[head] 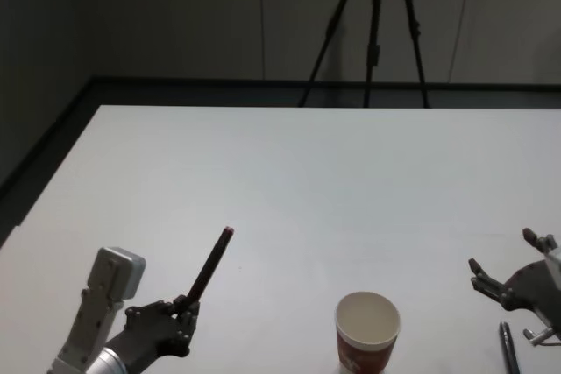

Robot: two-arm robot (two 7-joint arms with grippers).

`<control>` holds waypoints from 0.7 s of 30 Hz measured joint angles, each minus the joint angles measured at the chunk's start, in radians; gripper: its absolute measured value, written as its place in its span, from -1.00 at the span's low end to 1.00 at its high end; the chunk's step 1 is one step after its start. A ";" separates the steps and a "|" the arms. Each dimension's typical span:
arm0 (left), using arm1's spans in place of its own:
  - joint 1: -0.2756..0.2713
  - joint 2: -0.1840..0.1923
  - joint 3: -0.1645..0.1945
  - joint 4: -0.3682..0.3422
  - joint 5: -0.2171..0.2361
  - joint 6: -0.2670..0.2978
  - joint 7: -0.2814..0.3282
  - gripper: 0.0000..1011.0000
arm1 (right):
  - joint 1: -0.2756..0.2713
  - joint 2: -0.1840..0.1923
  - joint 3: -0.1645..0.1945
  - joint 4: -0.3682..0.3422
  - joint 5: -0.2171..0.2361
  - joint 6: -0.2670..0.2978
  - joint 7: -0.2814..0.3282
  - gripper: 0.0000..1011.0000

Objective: Place the pen into the pen holder.

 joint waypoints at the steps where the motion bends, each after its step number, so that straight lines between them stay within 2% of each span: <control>1: 0.005 0.004 -0.004 -0.005 -0.008 -0.011 -0.003 -0.64 | 0.000 0.000 0.000 0.000 0.000 0.000 0.000 0.98; 21: 0.069 0.063 -0.043 -0.059 -0.118 -0.159 -0.049 -0.64 | 0.000 0.000 0.000 0.000 0.000 0.000 0.000 0.98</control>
